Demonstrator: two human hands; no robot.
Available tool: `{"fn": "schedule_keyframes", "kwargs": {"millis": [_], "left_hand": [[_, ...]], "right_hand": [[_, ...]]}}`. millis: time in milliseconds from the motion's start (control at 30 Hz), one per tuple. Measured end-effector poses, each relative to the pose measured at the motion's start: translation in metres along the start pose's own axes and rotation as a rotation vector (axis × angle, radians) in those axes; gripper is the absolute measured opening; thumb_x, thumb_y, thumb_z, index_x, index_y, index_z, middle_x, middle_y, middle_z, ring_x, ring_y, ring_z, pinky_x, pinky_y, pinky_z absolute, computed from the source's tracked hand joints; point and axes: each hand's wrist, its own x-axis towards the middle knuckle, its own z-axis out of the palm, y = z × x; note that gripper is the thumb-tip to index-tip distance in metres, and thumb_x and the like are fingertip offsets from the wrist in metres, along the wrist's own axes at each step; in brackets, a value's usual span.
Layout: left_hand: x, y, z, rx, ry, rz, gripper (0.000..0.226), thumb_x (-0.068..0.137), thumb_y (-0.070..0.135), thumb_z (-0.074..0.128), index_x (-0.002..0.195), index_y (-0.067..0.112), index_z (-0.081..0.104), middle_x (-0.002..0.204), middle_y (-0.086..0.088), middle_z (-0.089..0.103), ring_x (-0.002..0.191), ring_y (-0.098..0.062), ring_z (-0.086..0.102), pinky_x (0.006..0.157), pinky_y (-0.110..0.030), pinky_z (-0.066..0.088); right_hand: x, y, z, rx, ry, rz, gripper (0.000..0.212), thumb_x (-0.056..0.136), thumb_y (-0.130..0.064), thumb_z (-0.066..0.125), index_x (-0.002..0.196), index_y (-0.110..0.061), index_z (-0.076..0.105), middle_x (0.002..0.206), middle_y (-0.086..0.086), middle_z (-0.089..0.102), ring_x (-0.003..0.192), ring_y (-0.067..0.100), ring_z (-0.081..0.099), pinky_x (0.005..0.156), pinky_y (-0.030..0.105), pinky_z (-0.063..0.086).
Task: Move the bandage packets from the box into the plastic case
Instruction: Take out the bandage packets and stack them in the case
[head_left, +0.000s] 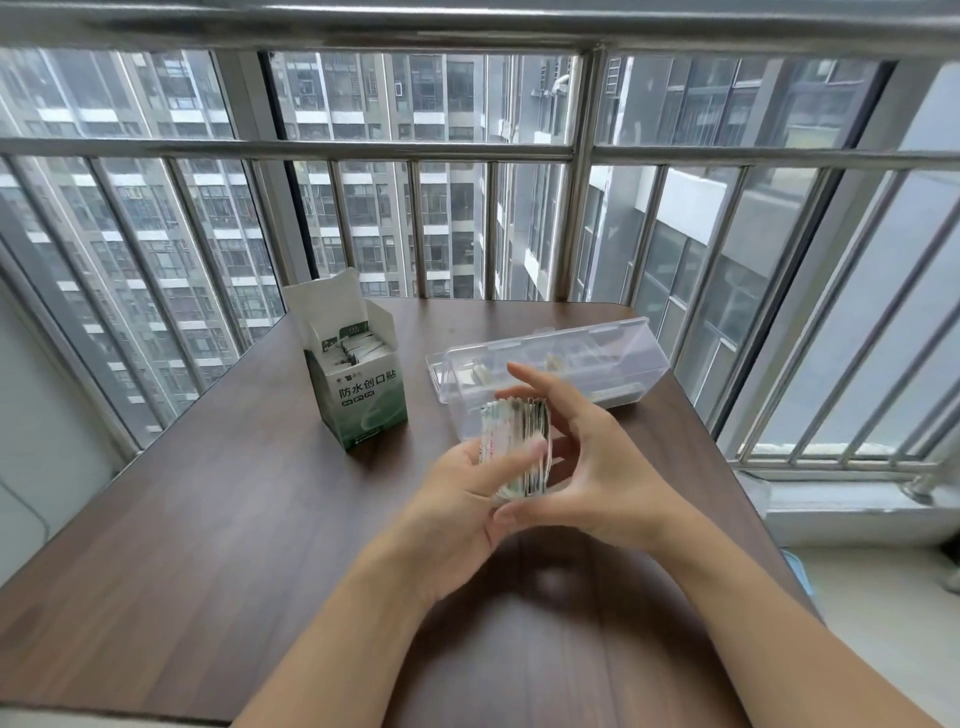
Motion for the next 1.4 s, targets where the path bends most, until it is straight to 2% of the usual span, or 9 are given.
{"fn": "schedule_keyframes", "kwargs": {"millis": [67,267,433,833,1000,1133,1267,1333,1400], "left_hand": [[0.001,-0.003,-0.002,0.057,0.040,0.013,0.027,0.092,0.006,0.056,0.117,-0.001,0.064,0.101,-0.017,0.073,0.081,-0.021,0.073,0.063,-0.028,0.059],[0.001,-0.001,-0.006,0.011,0.058,0.024,0.037,0.092,0.006,0.055,0.127,-0.005,0.058,0.119,-0.024,0.068,0.099,-0.030,0.071,0.083,-0.038,0.061],[0.002,-0.003,-0.002,-0.036,0.096,0.083,0.030,0.099,0.002,0.049,0.128,0.000,0.057,0.122,-0.021,0.068,0.109,-0.031,0.069,0.087,-0.039,0.059],[0.009,-0.014,0.000,0.100,0.221,0.234,0.031,0.090,-0.006,0.059,0.120,0.001,0.064,0.112,-0.018,0.073,0.101,-0.028,0.071,0.079,-0.034,0.061],[0.014,-0.015,-0.004,0.102,0.401,0.325,0.026,0.092,-0.012,0.056,0.111,0.002,0.065,0.109,-0.019,0.073,0.103,-0.031,0.071,0.083,-0.039,0.061],[0.015,-0.014,-0.003,0.072,0.430,0.317,0.025,0.091,-0.010,0.059,0.113,0.002,0.064,0.113,-0.020,0.071,0.102,-0.026,0.071,0.087,-0.039,0.059],[0.014,-0.017,0.000,0.006,0.379,0.280,0.030,0.089,-0.006,0.062,0.118,0.000,0.065,0.109,-0.017,0.074,0.091,-0.021,0.071,0.082,-0.031,0.060],[0.014,-0.017,0.000,-0.047,0.386,0.273,0.029,0.088,-0.007,0.063,0.115,0.003,0.067,0.106,-0.013,0.075,0.090,-0.020,0.073,0.076,-0.027,0.061],[0.015,-0.016,-0.001,-0.088,0.424,0.269,0.030,0.086,-0.008,0.065,0.112,0.006,0.068,0.104,-0.012,0.076,0.089,-0.018,0.074,0.073,-0.026,0.061]], "right_hand": [[0.001,0.001,0.002,-0.018,-0.010,0.001,0.111,0.057,0.000,0.094,0.149,-0.030,0.041,0.133,-0.008,0.058,0.108,0.017,0.066,0.092,0.034,0.057],[-0.001,0.004,-0.001,0.050,0.012,0.036,0.106,0.058,-0.004,0.096,0.147,-0.024,0.045,0.134,-0.002,0.057,0.121,0.014,0.062,0.104,0.035,0.051],[0.002,-0.005,0.006,0.502,0.193,0.159,0.086,0.078,-0.040,0.078,0.151,-0.023,0.036,0.144,0.003,0.053,0.121,0.020,0.064,0.096,0.034,0.056],[0.012,0.004,0.033,0.596,0.338,0.283,0.026,0.106,-0.007,0.040,0.126,-0.015,0.056,0.119,0.017,0.070,0.112,0.030,0.068,0.102,0.048,0.052],[0.010,0.005,0.019,0.357,0.626,0.227,0.021,0.107,-0.012,0.038,0.107,-0.016,0.058,0.074,-0.002,0.059,0.063,0.013,0.059,0.062,0.031,0.053],[0.010,0.002,0.020,0.358,0.568,0.402,0.056,0.096,-0.068,0.039,0.090,-0.014,0.052,0.048,-0.014,0.032,0.041,0.006,0.030,0.043,0.024,0.029],[0.011,-0.007,0.030,0.749,0.528,0.519,0.042,0.107,-0.045,0.036,0.091,-0.009,0.052,0.055,-0.003,0.038,0.044,0.009,0.033,0.039,0.020,0.029],[0.010,-0.006,0.026,0.846,0.497,0.445,0.030,0.108,-0.027,0.041,0.107,-0.002,0.058,0.078,0.013,0.067,0.064,0.019,0.062,0.058,0.027,0.053],[0.007,-0.006,0.020,0.848,0.486,0.348,0.024,0.104,-0.018,0.048,0.113,0.001,0.060,0.100,0.019,0.072,0.084,0.022,0.070,0.076,0.030,0.060]]}}
